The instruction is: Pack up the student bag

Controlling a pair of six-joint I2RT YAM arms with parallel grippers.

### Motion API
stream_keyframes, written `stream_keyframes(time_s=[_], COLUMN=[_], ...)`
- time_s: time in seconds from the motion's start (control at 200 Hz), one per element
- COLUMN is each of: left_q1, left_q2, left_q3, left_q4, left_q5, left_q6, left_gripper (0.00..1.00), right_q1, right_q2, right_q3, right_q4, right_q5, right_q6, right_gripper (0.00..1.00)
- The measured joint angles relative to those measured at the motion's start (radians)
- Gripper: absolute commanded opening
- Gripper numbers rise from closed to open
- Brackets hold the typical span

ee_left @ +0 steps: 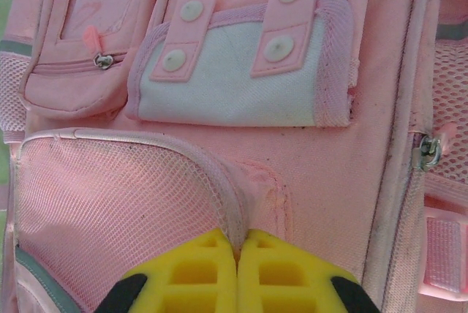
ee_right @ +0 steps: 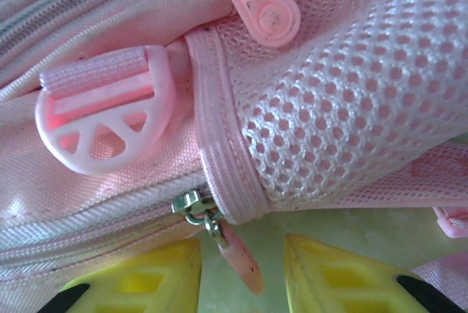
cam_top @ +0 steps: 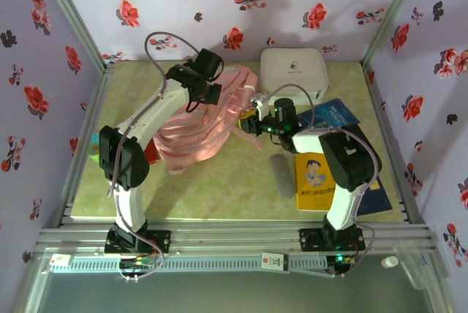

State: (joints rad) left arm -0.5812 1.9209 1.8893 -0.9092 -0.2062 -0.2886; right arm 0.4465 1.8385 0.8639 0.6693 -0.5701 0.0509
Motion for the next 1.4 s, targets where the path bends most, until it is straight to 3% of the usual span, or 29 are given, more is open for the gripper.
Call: stream_keyframes(time_s=[0.19, 0.435, 1.04, 1.4], left_q1=[0.004, 0.023, 0.028, 0.016], left_q2=[0.000, 0.000, 0.091, 0.227], left_q3=[0.000, 0.000, 0.006, 0.078], left_q4=[0.003, 0.011, 0.086, 0.154], left_q5=[0.013, 0.033, 0.084, 0.137], left_q6=[-0.011, -0.081, -0.239, -0.335], left_gripper=[0.00, 0.00, 0.00, 0.00], right_q1=[0.008, 0.042, 0.193, 0.312], right_q2=[0.000, -0.023, -0.182, -0.179], right_q3=[0.000, -0.024, -0.148, -0.171], right_q4=[0.004, -0.019, -0.127, -0.141], right_q5=[0.013, 0.058, 0.262, 0.354], right_q6=[-0.034, -0.068, -0.076, -0.040], right_gripper=[0.09, 0.00, 0.00, 0.01])
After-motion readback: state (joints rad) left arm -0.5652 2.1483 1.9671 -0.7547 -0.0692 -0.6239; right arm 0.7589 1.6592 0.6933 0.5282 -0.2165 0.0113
